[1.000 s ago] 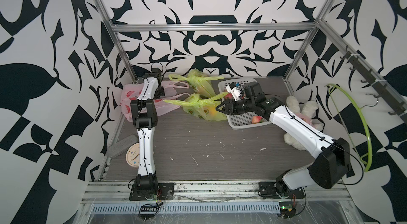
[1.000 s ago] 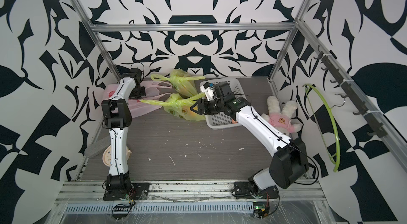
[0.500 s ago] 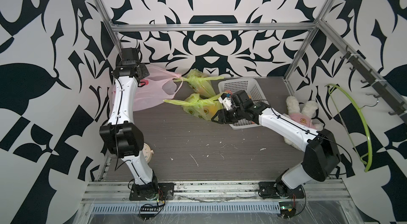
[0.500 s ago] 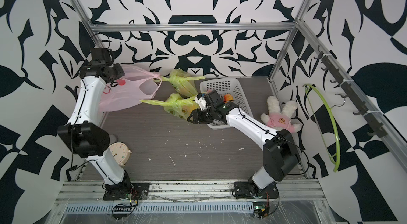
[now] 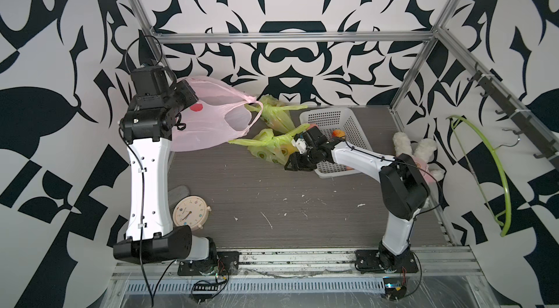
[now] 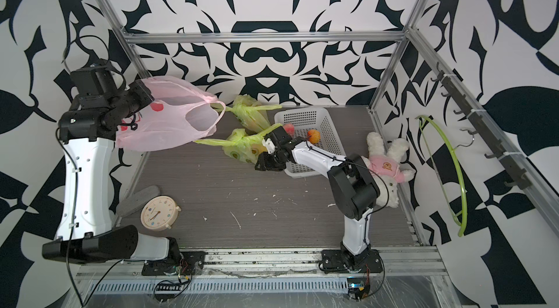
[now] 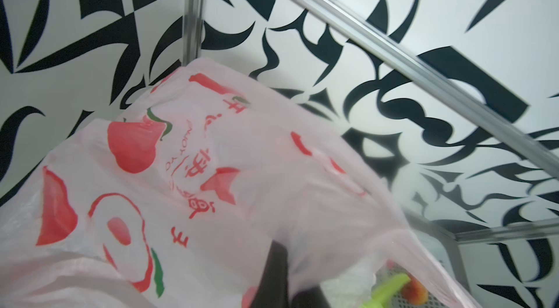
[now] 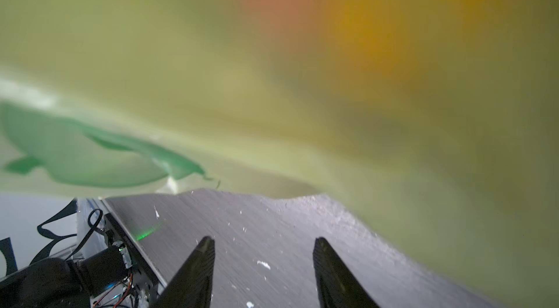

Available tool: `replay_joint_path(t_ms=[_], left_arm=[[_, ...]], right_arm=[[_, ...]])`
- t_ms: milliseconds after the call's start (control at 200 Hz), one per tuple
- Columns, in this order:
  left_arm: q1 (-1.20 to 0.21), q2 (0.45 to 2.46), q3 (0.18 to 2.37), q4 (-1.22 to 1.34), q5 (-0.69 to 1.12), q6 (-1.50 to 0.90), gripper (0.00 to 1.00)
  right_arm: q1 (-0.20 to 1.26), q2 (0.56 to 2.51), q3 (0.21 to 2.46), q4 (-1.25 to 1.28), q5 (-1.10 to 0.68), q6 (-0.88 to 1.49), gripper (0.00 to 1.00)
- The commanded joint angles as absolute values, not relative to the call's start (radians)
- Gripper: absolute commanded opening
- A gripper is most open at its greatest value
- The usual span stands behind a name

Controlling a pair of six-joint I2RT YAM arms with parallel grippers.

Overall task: Place the peach into a plastic bag & tie a knot
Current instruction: Move the plastic bag to the center of the board.

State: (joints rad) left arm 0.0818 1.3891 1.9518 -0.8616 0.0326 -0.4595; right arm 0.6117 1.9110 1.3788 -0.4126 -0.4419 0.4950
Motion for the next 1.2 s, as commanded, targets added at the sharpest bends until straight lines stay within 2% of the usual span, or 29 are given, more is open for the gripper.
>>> replay_joint_path(t_ms=[0, 190, 320, 460, 530, 725, 905, 1055, 1195], left_arm=[[0.079, 1.361, 1.985, -0.951, 0.211, -0.506, 0.0], [0.027, 1.242, 1.84, -0.964, 0.335, -0.542, 0.0], [0.003, 1.171, 1.711, -0.936, 0.417, -0.589, 0.0], [-0.021, 1.117, 1.573, -0.859, 0.499, -0.649, 0.0], [-0.026, 1.105, 1.523, -0.826, 0.532, -0.666, 0.0], [-0.029, 1.08, 1.382, -0.652, 0.609, -0.761, 0.0], [-0.031, 1.077, 1.329, -0.565, 0.571, -0.797, 0.0], [-0.035, 1.085, 1.323, -0.532, 0.538, -0.81, 0.0], [-0.049, 1.089, 1.316, -0.531, 0.519, -0.807, 0.0]], right_arm=[[0.618, 1.96, 1.509, -0.381, -0.419, 0.508, 0.54], [0.618, 2.13, 1.734, -0.374, -0.394, 0.568, 0.54], [0.618, 2.292, 1.978, -0.414, -0.384, 0.607, 0.55], [0.619, 2.467, 2.315, -0.541, -0.464, 0.617, 0.55], [0.62, 2.473, 2.372, -0.571, -0.518, 0.609, 0.56], [0.611, 2.17, 2.094, -0.55, -0.544, 0.537, 0.59], [0.541, 1.82, 1.695, -0.559, -0.492, 0.516, 0.6], [0.534, 1.538, 1.409, -0.54, -0.466, 0.515, 0.68], [0.535, 1.344, 1.295, -0.581, -0.445, 0.504, 0.71]])
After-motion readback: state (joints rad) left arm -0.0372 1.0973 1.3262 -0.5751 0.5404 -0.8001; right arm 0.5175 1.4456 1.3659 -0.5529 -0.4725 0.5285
